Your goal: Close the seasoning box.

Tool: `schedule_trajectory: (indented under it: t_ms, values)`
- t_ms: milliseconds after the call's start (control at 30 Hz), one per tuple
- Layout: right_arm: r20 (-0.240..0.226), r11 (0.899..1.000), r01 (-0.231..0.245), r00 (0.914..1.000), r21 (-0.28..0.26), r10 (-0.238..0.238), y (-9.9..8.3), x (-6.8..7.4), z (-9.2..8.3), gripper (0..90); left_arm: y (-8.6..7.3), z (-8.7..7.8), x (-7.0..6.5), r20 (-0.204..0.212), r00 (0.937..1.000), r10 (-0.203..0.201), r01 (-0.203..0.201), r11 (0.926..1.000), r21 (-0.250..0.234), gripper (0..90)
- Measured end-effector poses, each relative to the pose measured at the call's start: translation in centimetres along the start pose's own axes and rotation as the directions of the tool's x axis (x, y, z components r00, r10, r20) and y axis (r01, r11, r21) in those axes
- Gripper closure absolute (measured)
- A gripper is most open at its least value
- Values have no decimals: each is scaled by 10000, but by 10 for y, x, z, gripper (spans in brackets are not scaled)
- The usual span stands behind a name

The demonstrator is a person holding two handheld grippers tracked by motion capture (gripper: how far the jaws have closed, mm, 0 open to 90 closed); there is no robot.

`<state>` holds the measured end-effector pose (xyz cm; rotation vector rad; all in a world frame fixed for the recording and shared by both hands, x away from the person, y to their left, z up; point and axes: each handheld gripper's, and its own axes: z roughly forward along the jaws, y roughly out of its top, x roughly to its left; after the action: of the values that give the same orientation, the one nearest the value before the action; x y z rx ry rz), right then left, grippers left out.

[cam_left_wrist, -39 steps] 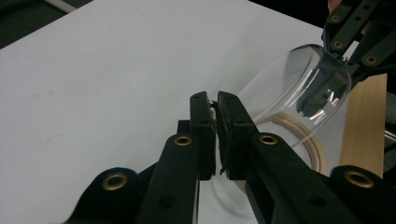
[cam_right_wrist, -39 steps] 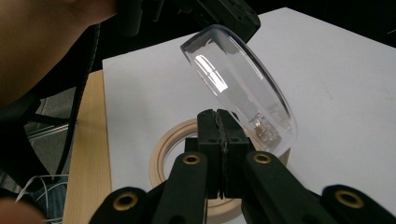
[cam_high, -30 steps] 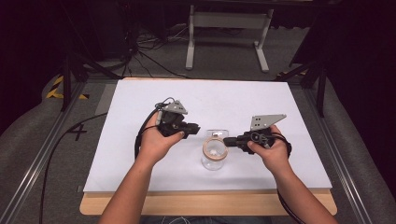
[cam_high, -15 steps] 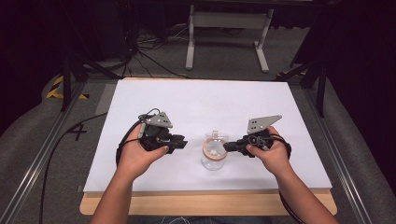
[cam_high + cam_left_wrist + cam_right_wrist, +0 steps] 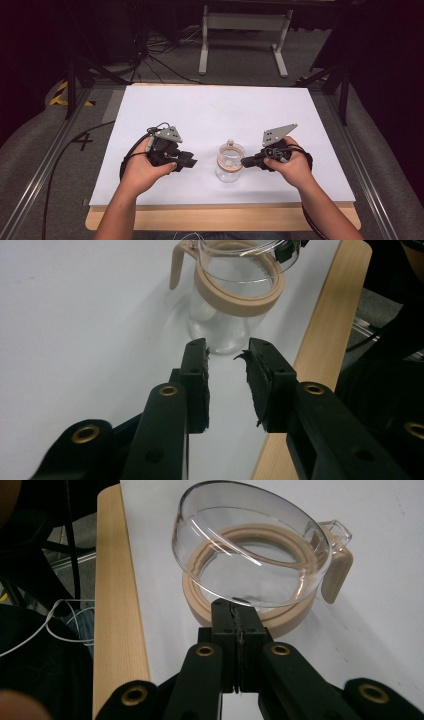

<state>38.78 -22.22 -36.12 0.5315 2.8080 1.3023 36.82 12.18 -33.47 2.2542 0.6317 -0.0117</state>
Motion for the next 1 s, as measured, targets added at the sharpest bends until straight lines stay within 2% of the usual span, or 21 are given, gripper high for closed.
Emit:
schedule_trajectory:
  t_ms: [167, 300, 433, 500, 600, 700, 767, 867, 900, 967, 1000]
  values:
    - [-107, 9974, 1, 9999, 714, 6, -1, 0, 0, 895, -2, 5, 4, 63, 9998, -177, 176, 9997, 164, 700]
    - [-416, 9941, -75, 9991, 1085, 120, -3, -2, -2, 888, -4, 7, 6, 37, 9998, -210, 209, 9995, 231, 691]
    - [-385, 9915, 34, 9993, 1304, 16, -1, -4, -9, 879, -9, 4, 6, -78, 9993, -365, 366, 9992, 150, 685]
    - [-201, 9959, 20, 9998, 904, -2, 2, -6, -16, 843, -12, -1, 7, -235, 9986, -469, 472, 9988, 120, 674]
    - [169, 9997, -43, 9998, 229, 39, 5, -10, -24, 842, -16, -6, 8, -509, 9961, -718, 713, 9974, -117, 672]
    - [504, 9991, -185, 9985, -385, 204, 5, -15, -30, 821, -21, -12, 10, -747, 9917, -1046, 1017, 9939, -418, 671]
    - [1005, 9941, -420, 9936, -1003, 521, 4, -22, -37, 734, -24, -15, 12, -947, 9877, -1245, 1195, 9912, -562, 666]
    - [1721, 9844, -725, 9800, -1606, 1002, 0, -31, -46, 678, -28, -18, 16, -1086, 9836, -1440, 1365, 9879, -730, 662]
    - [1959, 9796, -890, 9727, -1802, 1245, -3, -37, -49, 645, -29, -19, 18, -1149, 9823, -1479, 1396, 9872, -773, 656]
    - [2314, 9735, -1126, 9599, -1989, 1583, -9, -44, -53, 609, -32, -18, 21, -1340, 9759, -1725, 1617, 9829, -878, 646]
    - [2587, 9709, -1257, 9496, -2039, 1773, -13, -49, -56, 590, -33, -18, 22, -1416, 9725, -1848, 1723, 9804, -957, 628]
